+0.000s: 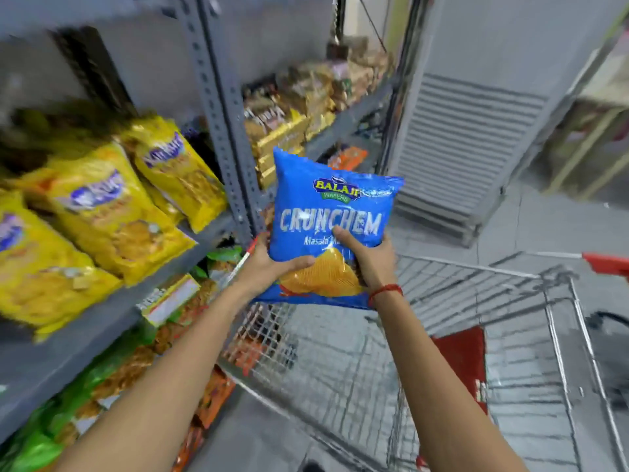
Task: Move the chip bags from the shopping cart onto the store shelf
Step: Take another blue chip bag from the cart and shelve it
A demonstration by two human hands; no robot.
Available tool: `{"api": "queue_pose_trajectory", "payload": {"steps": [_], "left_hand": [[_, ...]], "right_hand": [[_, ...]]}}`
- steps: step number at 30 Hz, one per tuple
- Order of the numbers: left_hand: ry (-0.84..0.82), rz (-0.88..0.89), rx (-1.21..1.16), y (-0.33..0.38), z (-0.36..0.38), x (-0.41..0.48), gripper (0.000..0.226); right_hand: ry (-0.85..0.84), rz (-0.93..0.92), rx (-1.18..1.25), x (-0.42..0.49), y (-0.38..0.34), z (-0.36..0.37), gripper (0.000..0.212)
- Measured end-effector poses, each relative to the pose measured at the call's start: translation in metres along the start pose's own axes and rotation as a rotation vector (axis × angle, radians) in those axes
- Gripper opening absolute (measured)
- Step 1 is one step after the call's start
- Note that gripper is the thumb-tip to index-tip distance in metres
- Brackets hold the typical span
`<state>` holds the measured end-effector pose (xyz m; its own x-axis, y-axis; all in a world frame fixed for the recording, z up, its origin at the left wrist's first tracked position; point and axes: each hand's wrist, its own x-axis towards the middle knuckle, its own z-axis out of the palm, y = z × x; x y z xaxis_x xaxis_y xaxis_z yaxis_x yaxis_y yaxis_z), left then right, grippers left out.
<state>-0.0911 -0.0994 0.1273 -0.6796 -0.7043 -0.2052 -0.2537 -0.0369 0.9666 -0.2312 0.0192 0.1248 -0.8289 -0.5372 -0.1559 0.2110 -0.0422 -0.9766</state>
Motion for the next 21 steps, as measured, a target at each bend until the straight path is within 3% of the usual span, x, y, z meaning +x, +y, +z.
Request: {"api": "queue_pose_trajectory", "payload": {"steps": [3, 7, 12, 19, 21], "left_hand": [[0.141, 0.101, 0.035, 0.045, -0.039, -0.02, 0.105], [0.282, 0.273, 0.04, 0.106, -0.094, -0.061, 0.091], [0.528, 0.429, 0.111, 0.168, -0.164, -0.122, 0.103], [0.809, 0.559, 0.148, 0.22, -0.242, -0.223, 0.105], [0.862, 0.576, 0.123, 0.226, -0.261, -0.252, 0.101]], "right_hand": [[-0.073, -0.122, 0.01, -0.012, -0.05, 0.041, 0.048], [-0.193, -0.274, 0.019, -0.035, -0.113, 0.1, 0.065], [-0.379, -0.413, 0.108, -0.081, -0.185, 0.172, 0.052], [-0.628, -0.542, 0.206, -0.16, -0.25, 0.262, 0.072], [-0.718, -0.565, 0.221, -0.183, -0.26, 0.287, 0.068]]}}
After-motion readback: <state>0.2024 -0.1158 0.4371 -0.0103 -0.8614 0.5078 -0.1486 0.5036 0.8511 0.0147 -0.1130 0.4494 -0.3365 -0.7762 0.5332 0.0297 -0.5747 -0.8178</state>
